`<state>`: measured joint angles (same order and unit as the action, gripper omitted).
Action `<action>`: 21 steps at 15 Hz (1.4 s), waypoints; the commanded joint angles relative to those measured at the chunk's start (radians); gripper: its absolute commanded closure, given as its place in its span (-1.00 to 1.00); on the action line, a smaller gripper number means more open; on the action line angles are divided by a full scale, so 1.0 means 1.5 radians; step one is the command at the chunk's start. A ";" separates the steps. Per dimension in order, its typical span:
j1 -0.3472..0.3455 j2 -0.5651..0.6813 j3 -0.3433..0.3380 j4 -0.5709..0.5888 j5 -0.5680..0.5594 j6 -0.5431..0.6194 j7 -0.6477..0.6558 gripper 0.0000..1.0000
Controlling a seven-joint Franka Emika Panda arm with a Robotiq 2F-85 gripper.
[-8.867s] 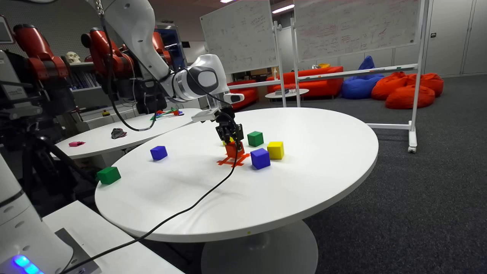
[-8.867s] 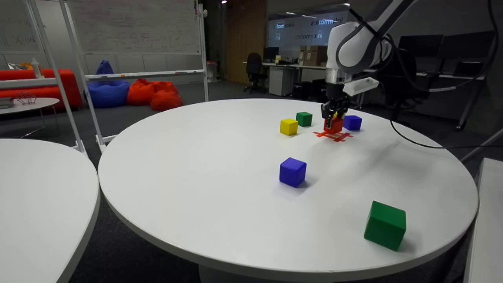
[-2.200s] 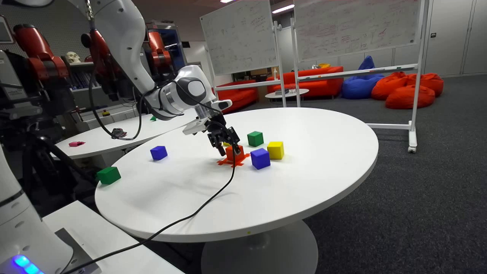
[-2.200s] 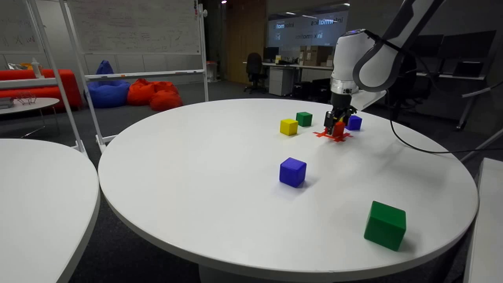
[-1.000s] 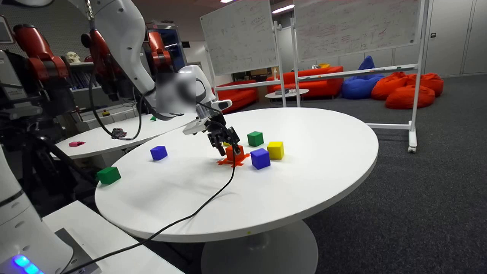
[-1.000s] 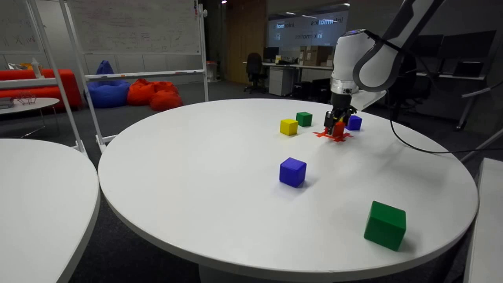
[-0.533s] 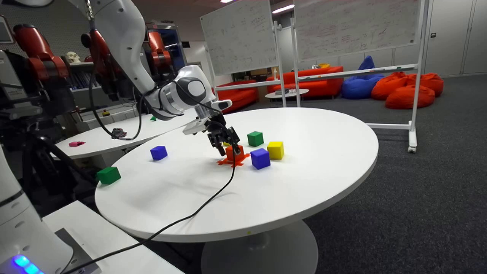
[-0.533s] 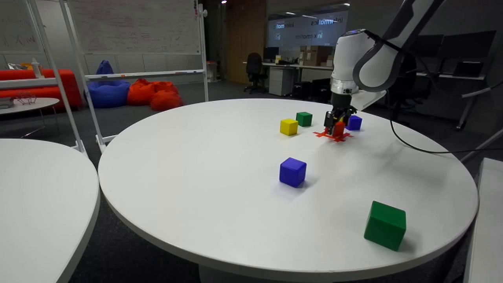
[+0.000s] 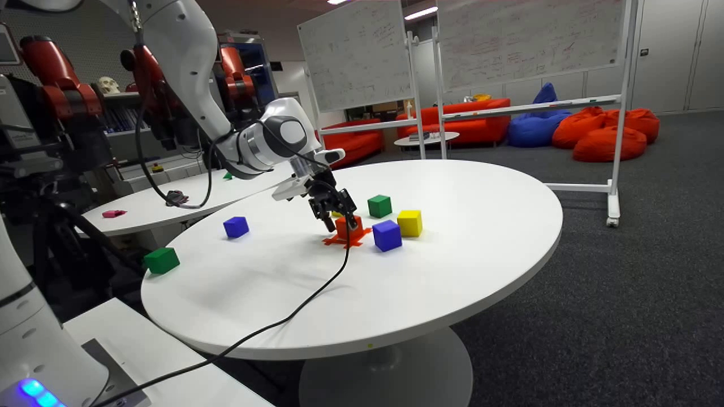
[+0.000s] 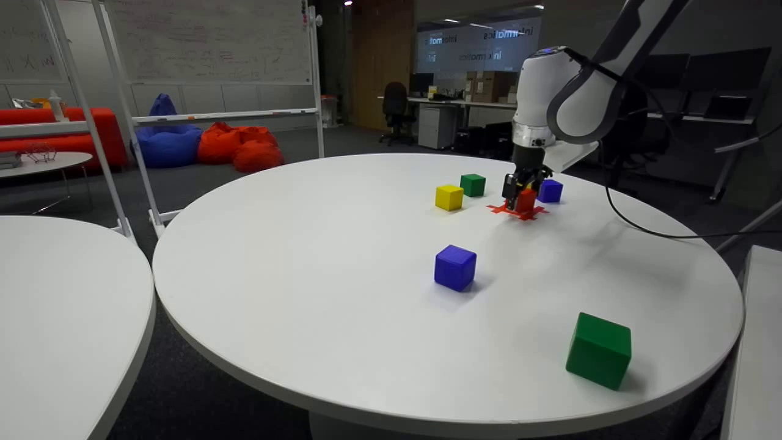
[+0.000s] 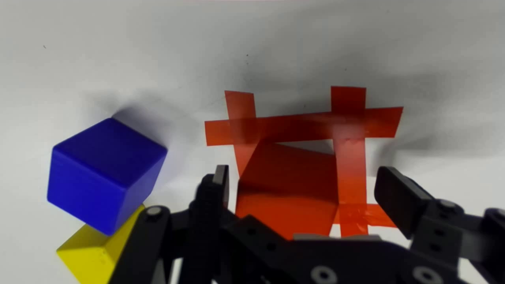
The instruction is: Unstack all the toy blocks then put the orange block in the marked zone
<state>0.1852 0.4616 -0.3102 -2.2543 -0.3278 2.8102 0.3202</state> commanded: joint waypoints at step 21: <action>0.194 -0.217 -0.184 -0.117 -0.400 -0.024 0.341 -1.00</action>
<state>0.4762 0.1365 -0.5855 -2.4292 -0.9282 2.7738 0.8314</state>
